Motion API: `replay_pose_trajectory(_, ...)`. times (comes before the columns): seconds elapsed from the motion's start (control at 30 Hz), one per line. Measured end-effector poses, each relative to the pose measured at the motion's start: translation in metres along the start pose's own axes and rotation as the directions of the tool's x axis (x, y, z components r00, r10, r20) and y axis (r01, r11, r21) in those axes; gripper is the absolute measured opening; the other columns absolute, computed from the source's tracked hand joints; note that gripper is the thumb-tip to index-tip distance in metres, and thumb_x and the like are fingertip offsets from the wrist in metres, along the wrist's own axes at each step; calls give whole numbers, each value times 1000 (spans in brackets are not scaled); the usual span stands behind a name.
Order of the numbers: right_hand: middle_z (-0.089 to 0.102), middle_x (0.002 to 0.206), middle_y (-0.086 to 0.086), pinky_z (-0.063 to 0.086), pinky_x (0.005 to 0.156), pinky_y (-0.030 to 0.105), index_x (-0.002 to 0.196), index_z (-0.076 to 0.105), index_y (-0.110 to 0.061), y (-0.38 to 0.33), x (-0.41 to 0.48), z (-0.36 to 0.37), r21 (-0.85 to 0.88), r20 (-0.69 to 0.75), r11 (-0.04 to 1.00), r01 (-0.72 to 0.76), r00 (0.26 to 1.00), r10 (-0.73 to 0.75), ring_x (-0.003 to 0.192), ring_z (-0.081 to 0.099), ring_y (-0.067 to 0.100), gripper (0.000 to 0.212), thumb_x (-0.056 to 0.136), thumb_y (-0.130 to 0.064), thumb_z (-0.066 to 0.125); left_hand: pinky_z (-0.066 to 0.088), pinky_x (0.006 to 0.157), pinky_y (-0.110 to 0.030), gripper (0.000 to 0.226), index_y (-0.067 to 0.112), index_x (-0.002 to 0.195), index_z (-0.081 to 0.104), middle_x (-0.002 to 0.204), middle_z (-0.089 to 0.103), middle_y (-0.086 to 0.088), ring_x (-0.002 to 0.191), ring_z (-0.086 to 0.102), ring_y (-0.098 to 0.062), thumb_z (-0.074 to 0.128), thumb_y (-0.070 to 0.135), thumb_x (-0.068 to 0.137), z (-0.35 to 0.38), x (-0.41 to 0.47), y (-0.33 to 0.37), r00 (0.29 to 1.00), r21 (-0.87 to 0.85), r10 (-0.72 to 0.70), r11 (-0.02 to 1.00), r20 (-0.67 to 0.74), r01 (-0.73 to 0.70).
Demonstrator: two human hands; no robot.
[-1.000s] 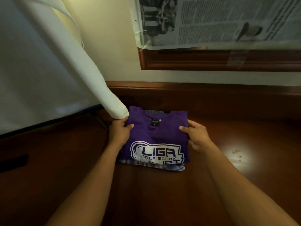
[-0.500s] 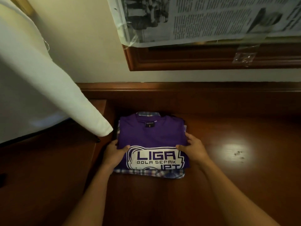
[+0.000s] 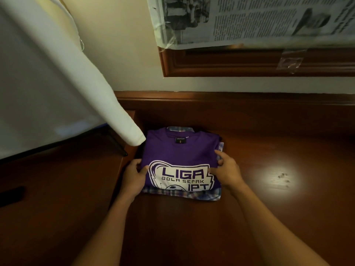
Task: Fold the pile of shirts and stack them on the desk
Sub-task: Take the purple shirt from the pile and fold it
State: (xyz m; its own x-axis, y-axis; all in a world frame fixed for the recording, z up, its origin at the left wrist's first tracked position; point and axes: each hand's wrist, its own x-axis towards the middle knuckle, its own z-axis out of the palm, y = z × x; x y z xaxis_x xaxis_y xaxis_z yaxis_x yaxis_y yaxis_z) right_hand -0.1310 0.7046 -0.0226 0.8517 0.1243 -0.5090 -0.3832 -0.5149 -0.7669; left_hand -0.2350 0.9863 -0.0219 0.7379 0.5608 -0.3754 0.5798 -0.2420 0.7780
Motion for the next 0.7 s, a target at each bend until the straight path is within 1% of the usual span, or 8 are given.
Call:
replay_pose_trajectory(0.1,56,142,11,60,89,49,153,39,-21,16,-7,9,-50,14,998,-38,999,39,120,62,31,83,83,-1,78,52,89,-34,41,9,137,56,131,63,-12,116,62,-26,63,6,97,1,-10,-5,998,100,-45,994,39,41)
replay_pose_trajectory(0.23,59,137,10,61,88,50,151,41,-21,31,-12,10,-67,-36,997,-42,999,39,118,64,30,80,83,-8,80,47,104,-44,54,12,147,47,146,50,-16,133,51,-32,64,7,96,4,-17,-10,1000,310,-16,950,-2,16)
replay_pose_trajectory(0.33,49,141,11,53,102,48,153,38,-22,31,-16,11,-265,-95,963,43,993,-70,130,51,32,75,89,-23,76,46,107,-46,61,18,153,39,152,39,-11,136,45,-31,64,17,97,10,-22,-11,997,418,63,907,-40,-41)
replay_pose_trajectory(0.43,29,159,7,34,116,52,158,24,-30,17,-19,16,-578,-108,796,180,950,-294,146,28,31,76,95,-52,61,37,115,-46,69,27,158,28,164,20,-7,149,26,-30,61,37,99,18,-17,-9,960,546,273,795,63,-262)
replay_pose_trajectory(0.5,5,169,5,8,123,56,160,9,-37,10,-12,25,-705,-12,655,271,919,-394,155,3,32,80,96,-70,42,13,122,-51,81,38,161,9,169,-8,-3,155,-4,-31,55,56,96,28,-5,-5,916,654,334,645,223,-395)
replay_pose_trajectory(0.57,-17,168,4,-13,120,59,160,-4,-39,5,-5,39,-767,92,537,352,888,-451,154,-19,32,84,93,-82,23,-8,120,-55,92,45,157,-14,163,-34,1,150,-29,-29,42,76,91,40,9,-2,887,738,303,494,349,-460)
replay_pose_trajectory(0.63,-25,166,5,-16,118,63,160,-9,-39,11,5,51,-794,182,456,402,873,-453,150,-29,32,89,89,-87,13,-16,119,-59,94,47,152,-26,157,-44,2,145,-39,-28,22,89,83,50,21,-5,871,776,258,397,419,-491)
replay_pose_trajectory(0.7,-26,166,4,-13,118,66,159,-10,-39,25,14,57,-807,241,420,414,882,-406,149,-33,32,91,86,-90,8,-14,119,-62,94,47,150,-31,155,-47,4,143,-43,-27,12,93,80,58,29,-13,872,787,207,374,444,-490)
